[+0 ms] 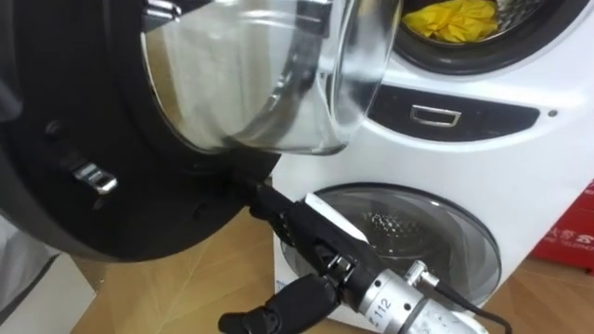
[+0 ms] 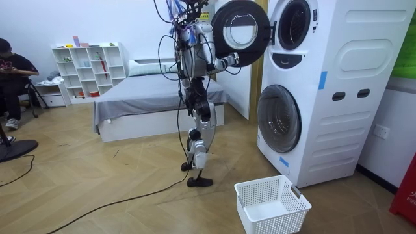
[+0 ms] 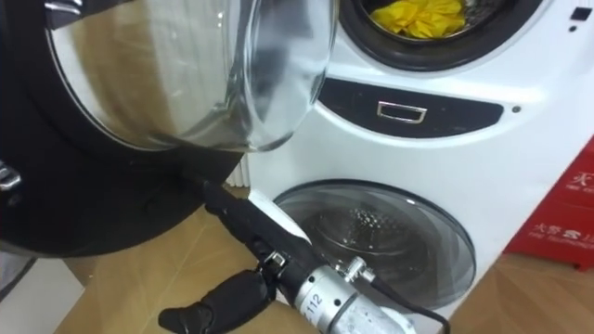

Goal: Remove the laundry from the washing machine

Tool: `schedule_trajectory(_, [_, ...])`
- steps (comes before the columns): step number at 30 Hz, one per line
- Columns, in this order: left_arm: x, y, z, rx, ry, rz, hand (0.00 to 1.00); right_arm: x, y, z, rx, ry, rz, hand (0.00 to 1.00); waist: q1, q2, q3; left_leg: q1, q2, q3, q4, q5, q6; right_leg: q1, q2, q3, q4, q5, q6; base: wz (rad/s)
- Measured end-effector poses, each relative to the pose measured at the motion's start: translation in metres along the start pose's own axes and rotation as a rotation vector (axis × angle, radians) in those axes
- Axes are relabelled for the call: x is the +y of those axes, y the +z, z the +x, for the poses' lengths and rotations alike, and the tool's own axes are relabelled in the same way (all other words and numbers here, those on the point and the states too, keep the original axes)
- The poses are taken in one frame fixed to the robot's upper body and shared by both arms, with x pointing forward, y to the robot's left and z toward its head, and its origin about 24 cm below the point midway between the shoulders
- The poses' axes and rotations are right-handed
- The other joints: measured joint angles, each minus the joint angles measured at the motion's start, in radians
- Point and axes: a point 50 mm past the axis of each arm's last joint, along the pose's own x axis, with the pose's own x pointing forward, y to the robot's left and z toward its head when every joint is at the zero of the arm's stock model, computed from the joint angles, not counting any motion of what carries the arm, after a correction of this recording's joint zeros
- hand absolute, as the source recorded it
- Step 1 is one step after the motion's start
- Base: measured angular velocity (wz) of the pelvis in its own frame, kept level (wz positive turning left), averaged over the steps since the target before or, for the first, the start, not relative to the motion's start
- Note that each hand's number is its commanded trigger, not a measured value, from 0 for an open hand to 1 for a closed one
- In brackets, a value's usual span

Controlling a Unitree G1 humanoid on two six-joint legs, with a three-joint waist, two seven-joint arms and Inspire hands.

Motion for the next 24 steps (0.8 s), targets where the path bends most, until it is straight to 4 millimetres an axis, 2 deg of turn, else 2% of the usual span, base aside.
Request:
schedule_trajectory(6, [0.001, -0.006, -0.001, 0.014, 0.004, -0.02, 0.0, -0.011, 0.001, 0.011, 0.018, -0.018, -0.08, 0.0, 0.036, -0.015, -0.0005, 0.006, -0.002, -0.028, 0.0, 0.0, 0.0, 0.016, 0.0, -0.018, 0.001, -0.001, 0.001, 0.14])
schedule_trajectory(10, [0.001, -0.014, -0.002, 0.039, 0.0, -0.038, 0.0, -0.014, 0.003, 0.015, 0.025, -0.019, -0.123, 0.0, 0.04, -0.019, 0.001, 0.007, -0.005, -0.051, 0.001, 0.0, 0.0, 0.027, -0.001, -0.029, 0.001, 0.0, 0.001, 0.17])
schedule_trajectory(13, [0.002, -0.017, -0.002, 0.051, -0.003, -0.061, 0.0, -0.019, 0.003, 0.021, 0.036, -0.017, -0.16, 0.0, 0.046, -0.014, 0.0059, 0.016, -0.005, -0.053, 0.0, 0.0, 0.0, 0.038, -0.001, -0.028, 0.0, -0.001, 0.002, 0.03])
schedule_trajectory(16, [0.005, -0.014, -0.002, 0.044, 0.0, -0.072, 0.0, -0.02, 0.003, 0.021, 0.041, -0.02, -0.176, 0.0, 0.058, -0.013, 0.0068, 0.017, -0.005, -0.053, 0.0, 0.0, 0.0, 0.039, -0.001, -0.028, 0.0, -0.002, 0.004, 0.0])
schedule_trajectory(24, [0.006, -0.015, -0.002, 0.058, 0.002, -0.073, 0.0, -0.021, 0.004, 0.022, 0.045, -0.022, -0.191, 0.0, 0.063, -0.018, 0.0037, 0.016, -0.006, -0.052, 0.0, 0.0, 0.0, 0.04, -0.002, -0.028, 0.0, -0.003, 0.006, 0.0])
